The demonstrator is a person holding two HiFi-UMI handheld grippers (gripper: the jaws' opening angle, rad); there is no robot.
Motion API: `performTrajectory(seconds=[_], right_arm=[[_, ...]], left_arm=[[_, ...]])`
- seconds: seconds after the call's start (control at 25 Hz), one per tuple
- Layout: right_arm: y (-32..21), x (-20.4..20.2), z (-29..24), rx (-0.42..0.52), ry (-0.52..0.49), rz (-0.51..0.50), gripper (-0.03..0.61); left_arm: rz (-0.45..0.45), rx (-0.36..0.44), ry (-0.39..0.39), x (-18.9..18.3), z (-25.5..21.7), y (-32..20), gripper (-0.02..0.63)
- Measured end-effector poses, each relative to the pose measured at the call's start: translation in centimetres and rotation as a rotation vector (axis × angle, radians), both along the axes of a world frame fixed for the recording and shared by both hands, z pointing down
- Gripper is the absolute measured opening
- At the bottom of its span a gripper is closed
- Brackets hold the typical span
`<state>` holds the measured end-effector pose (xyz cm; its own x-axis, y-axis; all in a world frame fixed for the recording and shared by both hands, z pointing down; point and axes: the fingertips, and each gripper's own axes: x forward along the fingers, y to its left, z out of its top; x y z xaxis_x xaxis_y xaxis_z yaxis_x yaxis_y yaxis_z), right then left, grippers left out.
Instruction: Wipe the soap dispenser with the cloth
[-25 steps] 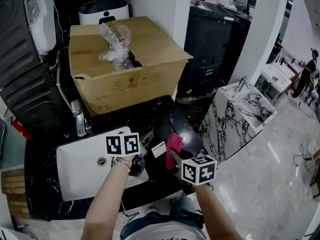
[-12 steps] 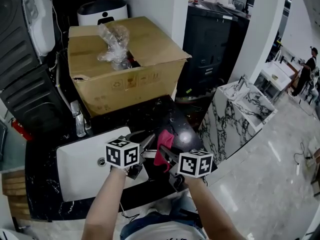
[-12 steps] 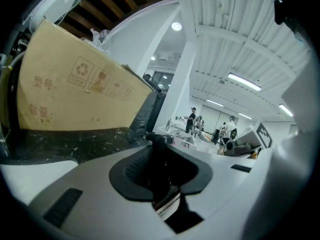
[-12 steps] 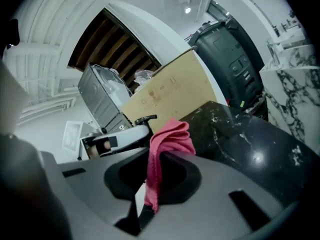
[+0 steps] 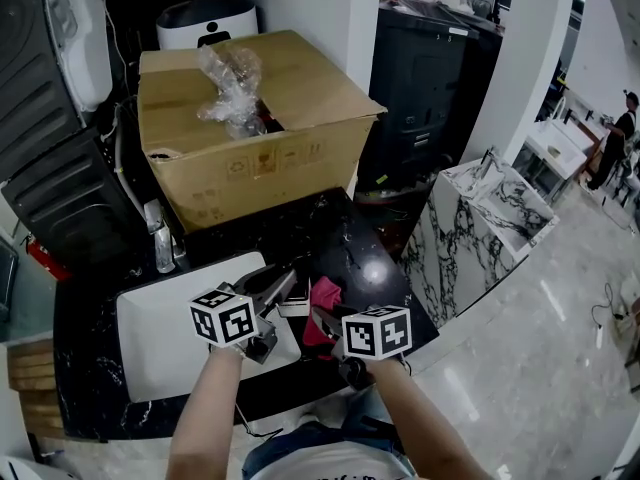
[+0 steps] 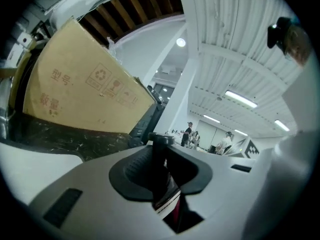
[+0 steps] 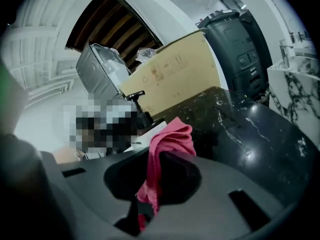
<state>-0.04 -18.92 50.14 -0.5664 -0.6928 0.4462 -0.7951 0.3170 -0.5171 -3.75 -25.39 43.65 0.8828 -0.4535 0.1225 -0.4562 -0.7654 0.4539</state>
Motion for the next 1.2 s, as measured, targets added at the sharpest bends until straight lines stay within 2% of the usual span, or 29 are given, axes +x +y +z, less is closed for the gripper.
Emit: performTrajectory(seconds=[0.12,0.28,0.44,0.52,0.6,0.68,0.8,0.96,1.2], right_arm=[[0.1,-0.5,0.7,-0.034,0.015,-0.025,0.048],[0.1,-0.3,0.7,-0.052,0.031,-0.032,0.048],[-1.5,0.5,-3.9,0.086,-0.037,0.009,0.048],[-3.0,0.2,-6.6,0.165,-0.077,-0.001,0.048],[-4.2,-0.8,-8.3,0.204,-0.11,-0.025,0.048],[-5.2,-1.9,-8.2,0.188,-0.089,-0.05,0.048],[-6.1,-2.7,-6.0,0.139,-0.006,-0.055,0.048],[-6.8,-2.0,-5.3,0.116,-0.041,-0.016,0.048],[-6.2,0.1,-1.6,0.014,0.034,0.072,0.048]], left_arm=[[0.002,-0.017,0.112,-1.7,-0.1,-0.2,0.097],[-0.01,-0.039,0.22,-3.5,-0.1,-0.5,0.097],[-0.005,-0.03,0.258,-4.2,0.0,-0.4,0.095],[-0.007,-0.023,0.264,-4.3,0.0,-0.4,0.096],[-0.009,-0.02,0.269,-4.3,0.0,-0.4,0.095],[-0.007,-0.017,0.268,-4.3,0.0,-0.3,0.095],[-0.001,-0.005,0.255,-4.2,0.0,-0.1,0.095],[-0.023,-0.006,0.269,-4.3,-0.1,-0.4,0.095],[-0.072,-0.046,0.313,-5.2,0.3,-1.1,0.093]])
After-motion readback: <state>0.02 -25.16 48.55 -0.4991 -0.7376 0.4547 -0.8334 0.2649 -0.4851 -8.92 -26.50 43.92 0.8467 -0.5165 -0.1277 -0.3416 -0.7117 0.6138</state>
